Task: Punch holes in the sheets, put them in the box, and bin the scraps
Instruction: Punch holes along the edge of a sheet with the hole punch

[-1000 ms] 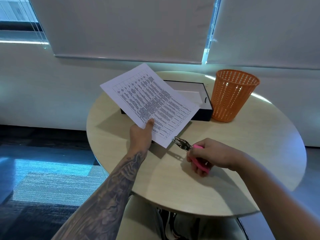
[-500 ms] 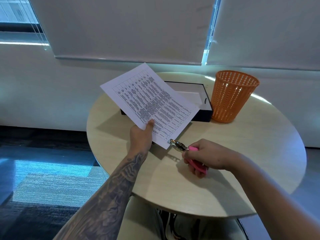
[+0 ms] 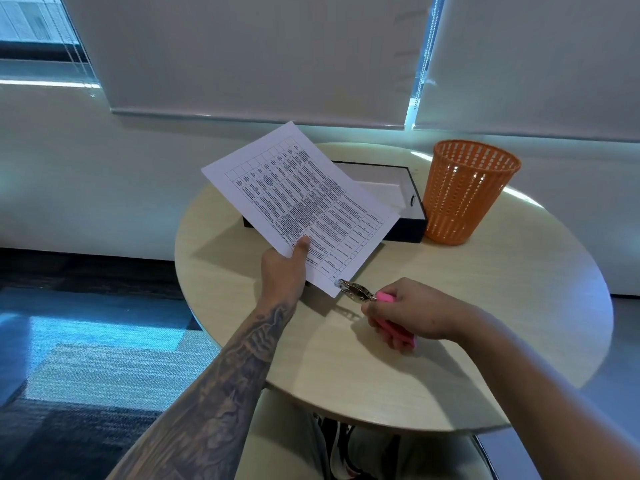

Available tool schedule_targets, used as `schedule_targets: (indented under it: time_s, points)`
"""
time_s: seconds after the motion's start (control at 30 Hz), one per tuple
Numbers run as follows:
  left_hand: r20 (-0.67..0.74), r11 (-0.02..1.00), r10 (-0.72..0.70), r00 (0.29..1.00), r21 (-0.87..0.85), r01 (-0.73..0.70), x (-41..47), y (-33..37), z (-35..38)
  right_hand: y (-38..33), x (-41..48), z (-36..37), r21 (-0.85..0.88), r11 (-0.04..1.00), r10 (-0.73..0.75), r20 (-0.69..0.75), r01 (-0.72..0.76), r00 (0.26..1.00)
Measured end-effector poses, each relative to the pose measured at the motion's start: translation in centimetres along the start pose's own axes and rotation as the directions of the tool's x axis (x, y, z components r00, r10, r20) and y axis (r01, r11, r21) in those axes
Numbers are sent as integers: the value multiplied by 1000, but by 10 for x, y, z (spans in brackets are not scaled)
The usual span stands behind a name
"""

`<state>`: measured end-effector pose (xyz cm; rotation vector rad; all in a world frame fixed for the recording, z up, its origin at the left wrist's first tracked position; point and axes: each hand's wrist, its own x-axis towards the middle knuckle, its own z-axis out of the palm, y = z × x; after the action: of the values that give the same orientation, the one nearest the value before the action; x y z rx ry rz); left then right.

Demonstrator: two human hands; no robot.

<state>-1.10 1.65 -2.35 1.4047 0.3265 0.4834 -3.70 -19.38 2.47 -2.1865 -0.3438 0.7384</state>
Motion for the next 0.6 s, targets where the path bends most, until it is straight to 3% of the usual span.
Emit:
schedule_targets:
  time_s: [0.43, 0.6]
  points:
    - [-46, 989, 130, 991, 75, -126, -10, 1, 2, -6, 16, -7, -296, 955, 17, -54, -32, 998]
    - [-40, 988, 113, 993, 111, -108, -10, 1, 2, -7, 21, -9, -362, 931, 25, -56, -43, 998]
